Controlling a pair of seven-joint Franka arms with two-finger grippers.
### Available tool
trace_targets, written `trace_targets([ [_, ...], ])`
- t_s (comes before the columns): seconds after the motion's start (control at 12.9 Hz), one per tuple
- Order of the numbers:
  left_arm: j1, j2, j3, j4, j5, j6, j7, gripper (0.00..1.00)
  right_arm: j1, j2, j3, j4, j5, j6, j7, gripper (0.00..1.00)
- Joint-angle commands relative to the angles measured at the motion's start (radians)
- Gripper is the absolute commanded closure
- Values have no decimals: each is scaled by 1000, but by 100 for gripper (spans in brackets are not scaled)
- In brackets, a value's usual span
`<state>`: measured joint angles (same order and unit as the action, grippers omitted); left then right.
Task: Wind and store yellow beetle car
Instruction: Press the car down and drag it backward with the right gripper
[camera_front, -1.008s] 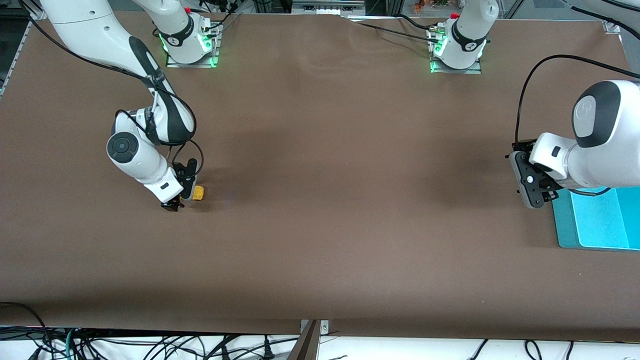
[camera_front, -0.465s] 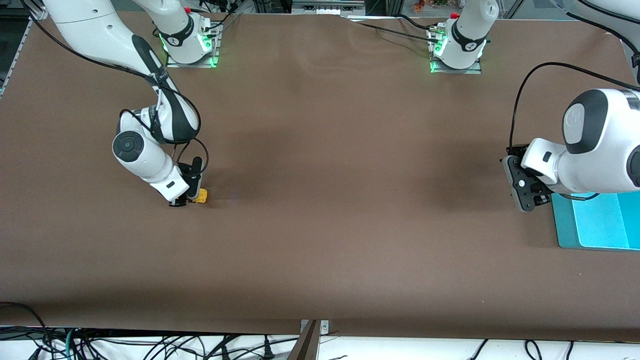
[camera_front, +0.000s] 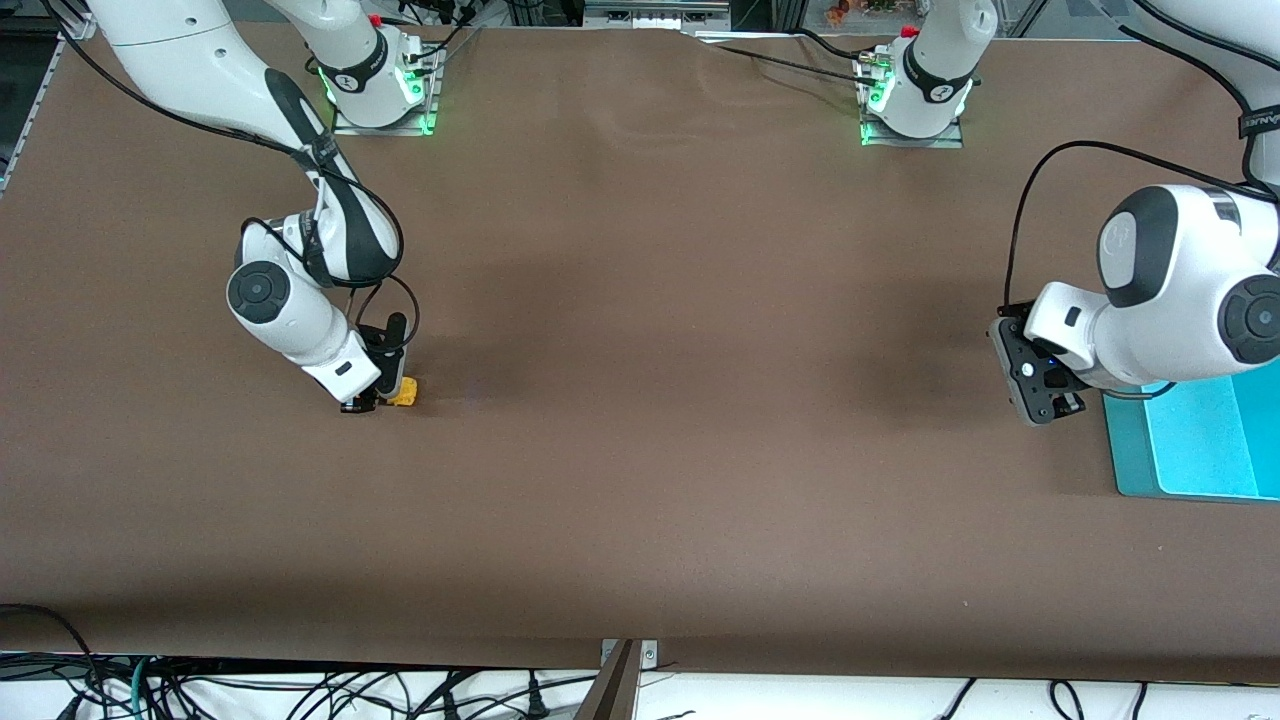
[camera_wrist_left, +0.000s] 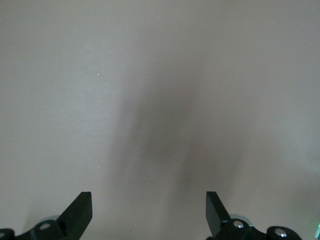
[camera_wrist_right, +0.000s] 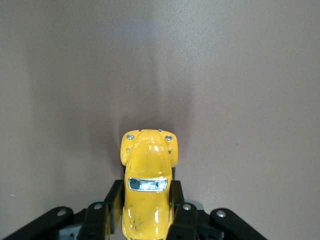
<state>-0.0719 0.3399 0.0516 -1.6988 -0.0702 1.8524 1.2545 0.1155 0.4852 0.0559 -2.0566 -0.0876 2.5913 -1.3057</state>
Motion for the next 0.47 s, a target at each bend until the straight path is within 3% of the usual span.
trace_targets([
  [0.0,0,-93,-4,-157,10,97,23,0,-28,-5,18,-20,8,9,-20,57],
  [0.16,0,-105,-9,-205,10,134,23,0,-31,-4,18,-25,8,9,-52,57],
  [0.39,-5,-105,-9,-205,13,134,23,0,-45,-3,18,-30,8,12,-82,57],
])
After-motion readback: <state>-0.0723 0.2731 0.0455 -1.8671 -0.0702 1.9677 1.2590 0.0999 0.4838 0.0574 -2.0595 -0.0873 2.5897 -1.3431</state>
